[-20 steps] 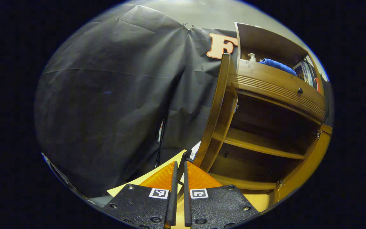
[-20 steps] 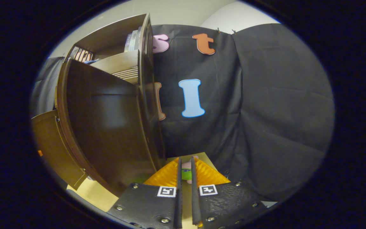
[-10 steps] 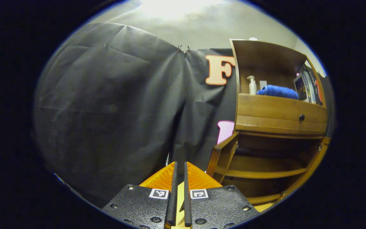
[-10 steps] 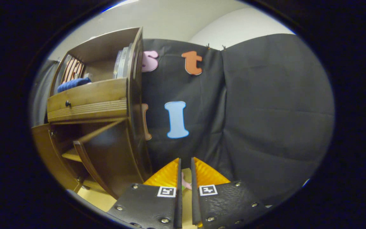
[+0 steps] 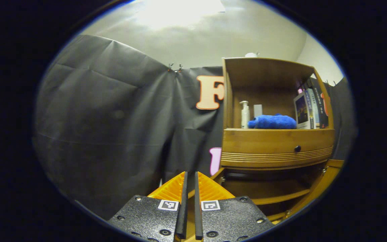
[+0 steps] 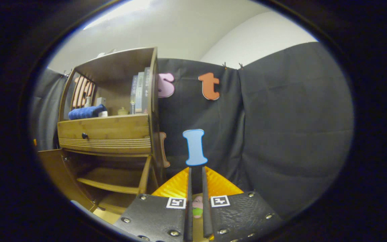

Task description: Open the right door of the double-door shoe cabinet with the right hand, and open the left door with the left hand.

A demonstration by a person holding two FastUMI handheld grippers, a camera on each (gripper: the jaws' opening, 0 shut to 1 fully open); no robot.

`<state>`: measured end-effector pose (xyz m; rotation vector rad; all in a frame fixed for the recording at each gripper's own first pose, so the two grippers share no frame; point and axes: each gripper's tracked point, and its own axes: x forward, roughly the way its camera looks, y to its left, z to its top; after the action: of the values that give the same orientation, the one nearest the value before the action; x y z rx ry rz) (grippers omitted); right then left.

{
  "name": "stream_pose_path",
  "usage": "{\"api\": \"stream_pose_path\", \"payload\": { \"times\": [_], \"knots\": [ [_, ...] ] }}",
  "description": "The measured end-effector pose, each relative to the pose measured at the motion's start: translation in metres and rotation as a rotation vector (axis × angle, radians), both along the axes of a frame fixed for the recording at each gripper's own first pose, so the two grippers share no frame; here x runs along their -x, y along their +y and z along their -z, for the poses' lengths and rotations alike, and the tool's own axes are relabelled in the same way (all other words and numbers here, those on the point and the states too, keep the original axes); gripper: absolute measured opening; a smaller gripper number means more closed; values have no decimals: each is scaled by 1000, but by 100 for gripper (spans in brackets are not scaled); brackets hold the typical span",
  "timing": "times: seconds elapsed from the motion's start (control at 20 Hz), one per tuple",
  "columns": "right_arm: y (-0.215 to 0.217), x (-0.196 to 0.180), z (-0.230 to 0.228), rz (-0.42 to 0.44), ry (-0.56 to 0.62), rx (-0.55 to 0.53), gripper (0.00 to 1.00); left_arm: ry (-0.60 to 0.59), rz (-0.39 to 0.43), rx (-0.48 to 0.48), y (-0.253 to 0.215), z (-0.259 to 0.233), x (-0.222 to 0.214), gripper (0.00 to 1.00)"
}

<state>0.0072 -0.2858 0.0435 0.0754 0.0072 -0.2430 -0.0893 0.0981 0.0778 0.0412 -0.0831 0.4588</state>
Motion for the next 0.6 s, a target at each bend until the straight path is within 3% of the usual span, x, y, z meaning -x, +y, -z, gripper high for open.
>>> {"api": "stream_pose_path", "payload": {
  "times": [0.05,0.2,0.25,0.3,0.6],
  "knots": [
    [10,0,-6,-21,-11,2,12,7,37,4,-15,4,-9,11],
    [45,-3,-26,-105,-56,-22,12,31,148,13,-60,18,-36,10],
    [52,-4,-30,-120,-64,-19,12,36,182,16,-73,21,-42,19],
    [61,-4,-33,-136,-72,-21,12,35,213,23,-87,22,-50,10],
    [145,-12,-27,-316,-65,-66,12,48,376,54,-151,41,-71,10]
  ]
}}
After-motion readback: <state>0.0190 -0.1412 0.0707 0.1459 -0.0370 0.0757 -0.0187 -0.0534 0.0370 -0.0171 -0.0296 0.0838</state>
